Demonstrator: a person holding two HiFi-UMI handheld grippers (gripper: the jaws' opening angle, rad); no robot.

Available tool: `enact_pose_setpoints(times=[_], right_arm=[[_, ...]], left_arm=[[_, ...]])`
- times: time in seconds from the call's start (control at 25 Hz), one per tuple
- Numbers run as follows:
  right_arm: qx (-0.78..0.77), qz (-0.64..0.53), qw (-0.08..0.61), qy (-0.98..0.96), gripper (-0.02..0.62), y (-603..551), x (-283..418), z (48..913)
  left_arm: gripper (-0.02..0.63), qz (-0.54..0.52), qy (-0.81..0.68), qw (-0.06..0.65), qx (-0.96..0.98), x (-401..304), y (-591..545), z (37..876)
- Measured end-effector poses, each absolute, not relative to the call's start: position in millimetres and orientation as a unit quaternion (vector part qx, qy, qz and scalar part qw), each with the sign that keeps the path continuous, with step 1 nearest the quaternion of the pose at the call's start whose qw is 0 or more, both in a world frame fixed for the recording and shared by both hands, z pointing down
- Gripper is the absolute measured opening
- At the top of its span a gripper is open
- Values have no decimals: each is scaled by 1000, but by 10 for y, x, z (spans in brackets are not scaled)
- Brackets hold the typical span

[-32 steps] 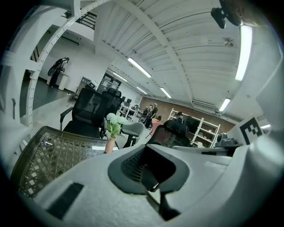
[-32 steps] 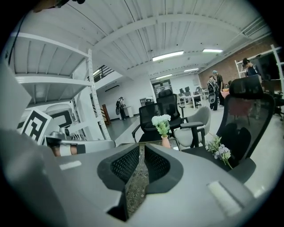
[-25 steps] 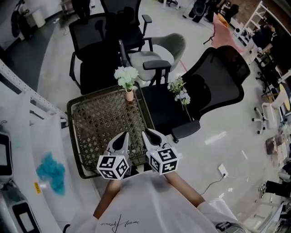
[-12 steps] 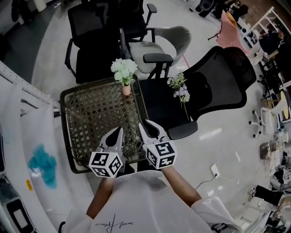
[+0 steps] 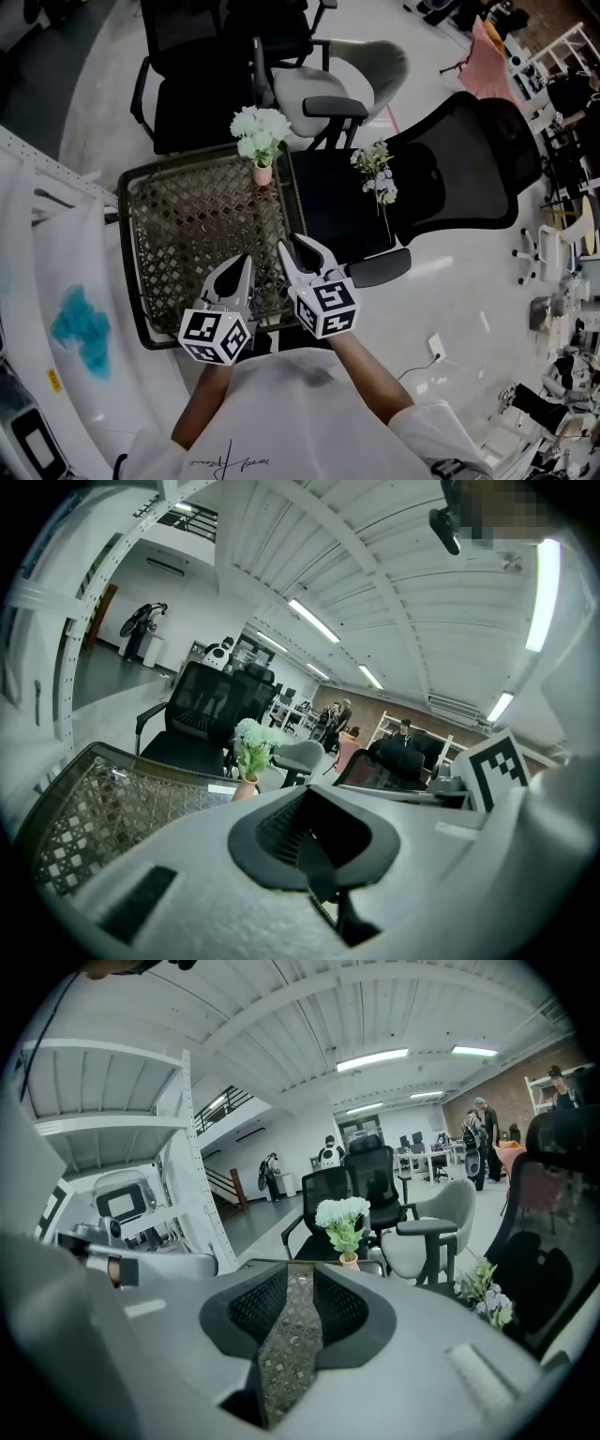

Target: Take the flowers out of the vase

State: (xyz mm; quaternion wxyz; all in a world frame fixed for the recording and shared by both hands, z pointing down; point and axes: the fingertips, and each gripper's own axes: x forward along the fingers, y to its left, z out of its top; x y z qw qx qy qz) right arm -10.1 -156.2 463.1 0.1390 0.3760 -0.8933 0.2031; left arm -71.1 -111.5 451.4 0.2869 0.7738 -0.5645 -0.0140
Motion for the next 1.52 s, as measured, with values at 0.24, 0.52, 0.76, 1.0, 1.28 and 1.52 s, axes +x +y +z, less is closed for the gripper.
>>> enact_pose_setpoints(times=[0.24, 0.52, 0.76, 1.0, 1.28, 1.52], right_arm=[[364, 207, 150, -895, 97, -1734, -198, 4776], [352, 205, 164, -898, 120, -1939, -287, 4853], [339, 202, 174, -902, 129, -2097, -405, 4947], [343, 193, 173, -903, 149, -2330, -403, 5002], [334, 191, 167, -908, 170, -2553, -445, 5072], [312, 176, 170, -918, 200, -2703, -598, 5118]], left_arm=[[2, -8, -556, 305, 773, -665, -1186, 4655], [0, -7, -560, 318, 765, -737, -1308, 4720], [2, -12, -567, 317, 761, -822, -1453, 4738], [2, -14, -567, 326, 756, -773, -1590, 4798], [1, -8, -570, 333, 751, -753, -1717, 4886], [2, -1, -581, 339, 740, -819, -1738, 4955]])
